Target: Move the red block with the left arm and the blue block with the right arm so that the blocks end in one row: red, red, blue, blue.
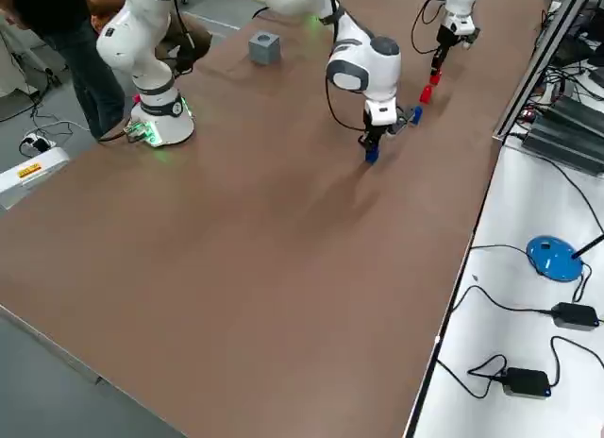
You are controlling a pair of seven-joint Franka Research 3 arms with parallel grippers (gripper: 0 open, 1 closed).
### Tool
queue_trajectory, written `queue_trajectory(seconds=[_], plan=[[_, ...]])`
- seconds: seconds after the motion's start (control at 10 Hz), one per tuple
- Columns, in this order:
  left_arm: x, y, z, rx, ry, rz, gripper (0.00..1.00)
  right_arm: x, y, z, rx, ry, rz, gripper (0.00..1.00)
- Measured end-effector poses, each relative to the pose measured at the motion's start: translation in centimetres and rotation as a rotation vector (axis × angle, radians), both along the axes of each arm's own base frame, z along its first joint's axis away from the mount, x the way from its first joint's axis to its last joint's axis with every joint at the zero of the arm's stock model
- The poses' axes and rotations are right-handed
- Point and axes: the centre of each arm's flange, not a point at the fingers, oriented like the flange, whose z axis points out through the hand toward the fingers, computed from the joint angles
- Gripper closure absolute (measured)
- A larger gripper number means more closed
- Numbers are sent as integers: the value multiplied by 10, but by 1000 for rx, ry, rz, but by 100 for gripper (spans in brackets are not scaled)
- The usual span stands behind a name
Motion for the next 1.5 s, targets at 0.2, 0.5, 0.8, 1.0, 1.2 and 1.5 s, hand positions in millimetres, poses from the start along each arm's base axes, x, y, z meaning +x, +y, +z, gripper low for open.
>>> queue_trajectory(seconds=[0.2,0.5,0.8,1.0,1.2,1.5], plan=[[7,-3,1,-4,-2,2,67,10,12,0,4,0,-14,70],[14,-4,4,-15,-22,5,70,21,26,1,10,-1,-44,70],[16,-5,5,-21,-34,-3,44,27,49,1,11,14,-36,70],[18,-5,13,-25,-43,-4,15,28,57,1,12,12,-26,70],[19,-3,31,-21,-37,-4,0,29,65,1,14,7,-16,70],[13,27,113,26,49,-13,0,31,75,1,22,6,-17,70]])
